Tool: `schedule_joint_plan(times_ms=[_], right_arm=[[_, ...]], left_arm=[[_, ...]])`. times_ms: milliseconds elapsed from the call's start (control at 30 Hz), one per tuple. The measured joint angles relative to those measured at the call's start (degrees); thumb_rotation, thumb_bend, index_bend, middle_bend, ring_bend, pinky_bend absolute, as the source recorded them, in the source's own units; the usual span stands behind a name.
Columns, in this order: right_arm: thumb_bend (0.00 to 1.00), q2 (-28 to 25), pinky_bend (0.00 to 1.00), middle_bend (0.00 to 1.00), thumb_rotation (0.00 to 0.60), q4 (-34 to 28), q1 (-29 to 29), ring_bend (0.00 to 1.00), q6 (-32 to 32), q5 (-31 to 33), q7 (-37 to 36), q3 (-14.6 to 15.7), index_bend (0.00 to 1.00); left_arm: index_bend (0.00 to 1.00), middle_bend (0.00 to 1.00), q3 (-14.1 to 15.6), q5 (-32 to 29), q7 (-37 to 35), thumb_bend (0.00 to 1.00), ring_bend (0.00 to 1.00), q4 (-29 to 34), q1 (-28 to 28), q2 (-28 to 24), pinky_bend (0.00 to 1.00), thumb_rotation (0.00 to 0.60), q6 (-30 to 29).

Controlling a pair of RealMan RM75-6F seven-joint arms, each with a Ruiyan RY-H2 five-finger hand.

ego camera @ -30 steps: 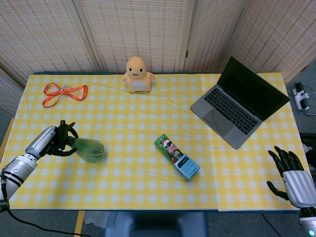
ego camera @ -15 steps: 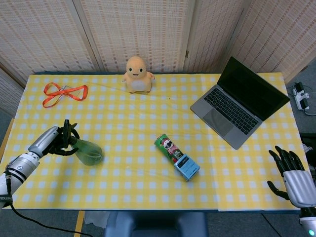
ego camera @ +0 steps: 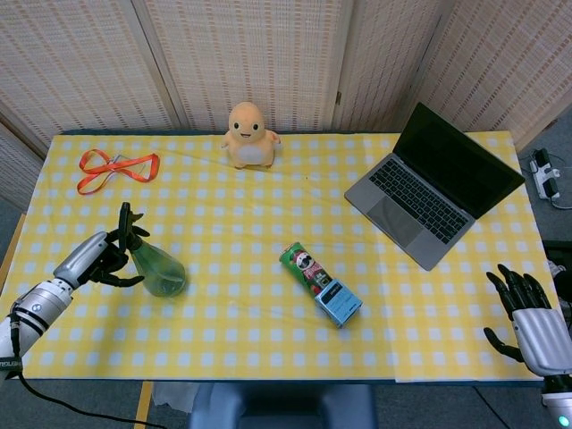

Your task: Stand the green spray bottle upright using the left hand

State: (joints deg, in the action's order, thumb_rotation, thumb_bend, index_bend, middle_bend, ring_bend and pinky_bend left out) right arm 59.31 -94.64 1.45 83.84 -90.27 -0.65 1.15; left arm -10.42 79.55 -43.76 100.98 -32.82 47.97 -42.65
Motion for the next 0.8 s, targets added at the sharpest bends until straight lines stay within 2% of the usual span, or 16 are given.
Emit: schedule_joint_plan(times_ms=[400, 533, 667, 800], right_arm=[[0.33, -0.1, 0.0, 0.0, 0.6, -0.03, -0.27, 0.0, 0.75, -0.83, -0.41, 0.25, 0.0], [0.33, -0.14, 0.0, 0.0, 0.6, -0.05, -0.32, 0.0, 0.93, -1.23, -0.41, 0.42, 0.0], [0.33, -0.12, 0.0, 0.0, 0.6, -0.06, -0.53, 0.0, 1.51, -1.67, -0.45, 0.48, 0.0], [0.33, 0.0, 0.0, 0.0, 0.6, -0.06, -0.38, 0.0, 1.37, -2.01, -0.43, 0.56, 0.0]], left_arm=[[0.11, 1.0, 1.3, 5.08, -5.01, 0.16, 1.0, -0.6, 0.25, -1.39, 1.0, 0.6, -1.89], [0.1, 1.0, 2.48, 7.52, -5.81, 0.17, 1.0, -2.48, 1.37, -1.64, 1.0, 0.6, -4.79], [0.1, 1.0, 3.27, 7.08, -1.45, 0.17, 1.0, -5.05, 3.65, -0.9, 1.0, 0.6, -8.8], [0.11, 1.0, 3.42, 4.78, 8.17, 0.17, 1.0, -7.11, 6.72, 0.98, 1.0, 0.6, -14.54]])
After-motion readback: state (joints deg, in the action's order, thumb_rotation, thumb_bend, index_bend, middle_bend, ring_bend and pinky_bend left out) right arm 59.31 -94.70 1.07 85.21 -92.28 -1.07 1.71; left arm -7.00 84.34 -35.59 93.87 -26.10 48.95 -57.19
